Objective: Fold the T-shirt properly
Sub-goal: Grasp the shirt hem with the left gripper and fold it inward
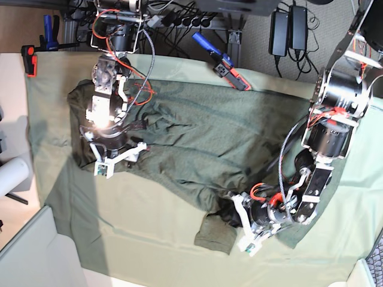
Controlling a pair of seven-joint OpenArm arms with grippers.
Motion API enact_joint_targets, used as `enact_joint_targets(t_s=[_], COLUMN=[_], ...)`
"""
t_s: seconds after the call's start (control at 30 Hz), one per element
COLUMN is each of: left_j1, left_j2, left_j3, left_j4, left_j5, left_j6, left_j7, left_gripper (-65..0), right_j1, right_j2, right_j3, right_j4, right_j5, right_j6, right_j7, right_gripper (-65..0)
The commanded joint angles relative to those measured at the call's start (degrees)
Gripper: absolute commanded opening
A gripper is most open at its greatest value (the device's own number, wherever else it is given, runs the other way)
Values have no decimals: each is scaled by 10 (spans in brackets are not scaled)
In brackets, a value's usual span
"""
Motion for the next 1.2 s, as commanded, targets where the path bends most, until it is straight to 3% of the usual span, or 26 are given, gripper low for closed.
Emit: enact_joint_targets(t_s=[0.0,0.17,0.33,0.4,0.5,0.6,0.7,0.77,0.97,1.17], left_j1=[-23,-23,-24,-24,-23,-21,-19,-18,8,109], left_j2=[0,0,0,-2,-7,-11,-11,-11,-49,-90], left_j3=[-1,-1,-2,-2,-2,-9,-55,-96,-163,-178], left_j4=[11,11,11,11,12,14,15,18,83,238], left_j5=[-9,-9,-9,-9,-10,-10,-11,-21,-111,-177], left_j6=[-6,-6,-6,-16,-61,-62,-62,-89,-89,-89], left_j7=[-19,-19,-24,-23,-22,-21,-17,-6,64,111], left_gripper=[-465,-479,-647,-650,-650,-650,-650,-650,-650,-650], right_j1=[7,7,7,7,7,7,7,7,7,8], right_j2=[4,4,4,4,4,5,4,5,5,5], right_j3=[2,2,2,2,2,2,2,2,2,2], right_j4=[9,9,9,9,9,9,9,9,9,9], right_j5=[1,1,10,11,11,11,11,11,16,17], right_j6=[0,0,0,0,0,0,0,0,0,0], right_j7=[5,5,5,5,7,8,9,9,14,18], right_gripper=[-336,-336,-336,-336,-336,-336,-336,-336,-336,-336])
